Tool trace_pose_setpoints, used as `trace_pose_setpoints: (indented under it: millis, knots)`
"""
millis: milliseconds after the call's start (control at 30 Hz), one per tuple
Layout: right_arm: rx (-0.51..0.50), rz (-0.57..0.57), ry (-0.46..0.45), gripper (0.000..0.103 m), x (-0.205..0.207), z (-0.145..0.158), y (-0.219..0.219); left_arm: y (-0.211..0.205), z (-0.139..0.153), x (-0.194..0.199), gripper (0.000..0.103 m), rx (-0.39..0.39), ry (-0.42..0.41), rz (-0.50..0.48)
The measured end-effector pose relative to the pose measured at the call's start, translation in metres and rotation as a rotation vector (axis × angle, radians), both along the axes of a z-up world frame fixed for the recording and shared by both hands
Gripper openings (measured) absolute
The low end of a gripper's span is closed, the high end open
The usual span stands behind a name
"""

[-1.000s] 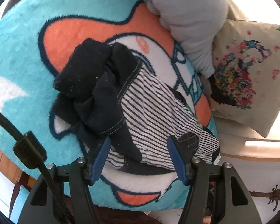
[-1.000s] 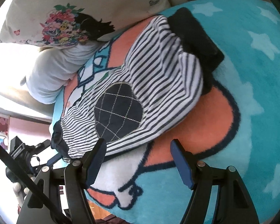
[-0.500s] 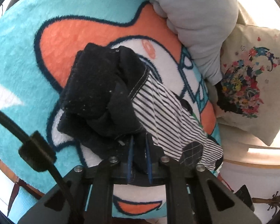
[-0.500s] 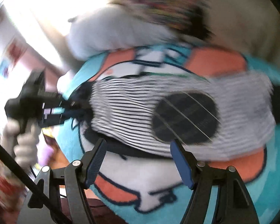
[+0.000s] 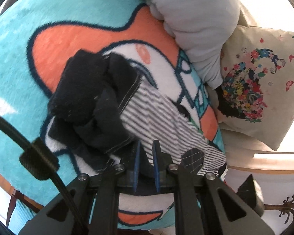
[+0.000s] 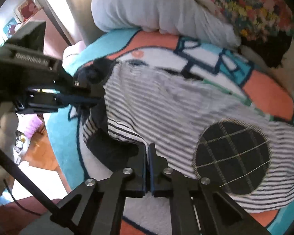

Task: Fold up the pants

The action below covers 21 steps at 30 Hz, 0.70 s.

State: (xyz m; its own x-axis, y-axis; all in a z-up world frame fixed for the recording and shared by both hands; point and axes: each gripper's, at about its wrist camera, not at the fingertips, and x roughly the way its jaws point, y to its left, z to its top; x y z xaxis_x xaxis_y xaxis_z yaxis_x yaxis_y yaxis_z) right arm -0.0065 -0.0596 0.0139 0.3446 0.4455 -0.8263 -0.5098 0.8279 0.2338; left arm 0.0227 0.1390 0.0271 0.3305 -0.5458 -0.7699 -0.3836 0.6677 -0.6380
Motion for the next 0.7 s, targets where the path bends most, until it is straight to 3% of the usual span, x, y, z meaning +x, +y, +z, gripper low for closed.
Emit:
trace_pose_setpoints:
  millis: [167, 333, 533, 600, 667, 700]
  knots:
    - [-0.008, -0.055, -0.094, 0.002, 0.032, 0.034, -0.008, -0.001, 0.017, 0.038, 0.012, 0.025, -0.047, -0.001]
    - [-0.111, -0.106, -0.188, 0.002, 0.091, 0.052, 0.0, -0.001, 0.026, 0.087, 0.012, 0.119, -0.091, -0.002]
    - [-0.214, -0.167, -0.254, 0.003, 0.138, 0.041, 0.011, 0.02, 0.046, 0.08, 0.015, 0.149, -0.146, 0.032]
    - [-0.262, -0.166, -0.262, 0.008, 0.144, 0.033, 0.013, 0.025, 0.052, 0.072, 0.019, 0.169, -0.149, 0.034]
    - [-0.277, -0.163, -0.273, 0.021, 0.142, 0.033, 0.01, 0.027, 0.057, 0.062, 0.028, 0.176, -0.154, 0.03]
    - [-0.26, -0.166, -0.282, 0.032, 0.138, 0.039, 0.003, 0.027, 0.059, 0.058, 0.031, 0.184, -0.158, 0.027]
